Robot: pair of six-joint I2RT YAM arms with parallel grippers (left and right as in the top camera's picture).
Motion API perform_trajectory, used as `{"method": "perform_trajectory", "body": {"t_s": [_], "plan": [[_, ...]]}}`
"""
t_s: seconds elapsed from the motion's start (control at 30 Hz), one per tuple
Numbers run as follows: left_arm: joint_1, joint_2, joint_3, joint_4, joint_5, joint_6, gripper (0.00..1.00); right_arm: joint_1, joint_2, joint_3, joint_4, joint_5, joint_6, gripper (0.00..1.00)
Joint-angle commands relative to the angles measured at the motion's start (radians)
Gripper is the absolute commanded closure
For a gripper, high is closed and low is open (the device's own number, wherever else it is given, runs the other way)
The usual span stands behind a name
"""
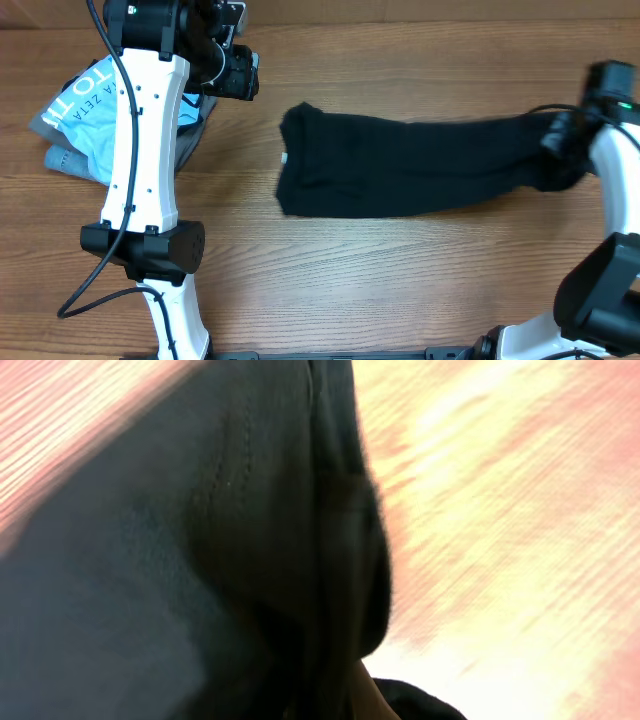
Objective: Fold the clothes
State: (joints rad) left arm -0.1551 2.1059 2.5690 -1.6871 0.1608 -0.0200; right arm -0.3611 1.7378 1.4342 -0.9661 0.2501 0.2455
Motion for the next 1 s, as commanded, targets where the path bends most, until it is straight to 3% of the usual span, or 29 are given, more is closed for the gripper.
{"method": "perform_trajectory", "body": {"t_s": [0.0,0.3,0.43,0.77,0.97], "plan": [[0.004,-0.002,0.014,-0.002,0.015,-0.002,0.35,-0.069,-0.023,0.018,0.020,-0.037,0.013,0.96],[0.004,-0.002,0.014,-0.002,0.016,-0.002,0.34,-0.073,-0.020,-0.006,0.042,-0.091,-0.064,0.96],[0.004,-0.002,0.014,-0.002,0.015,-0.002,0.34,0.012,-0.021,-0.006,0.045,-0.229,-0.176,0.96],[0.004,-0.002,0.014,-0.002,0.016,-0.002,0.34,0.327,-0.012,-0.008,0.006,-0.175,-0.265,0.93],[0.004,-0.002,0.014,-0.002,0.016,-0.002,0.34,0.426,0.058,-0.008,-0.016,-0.146,-0.285,0.93]]}}
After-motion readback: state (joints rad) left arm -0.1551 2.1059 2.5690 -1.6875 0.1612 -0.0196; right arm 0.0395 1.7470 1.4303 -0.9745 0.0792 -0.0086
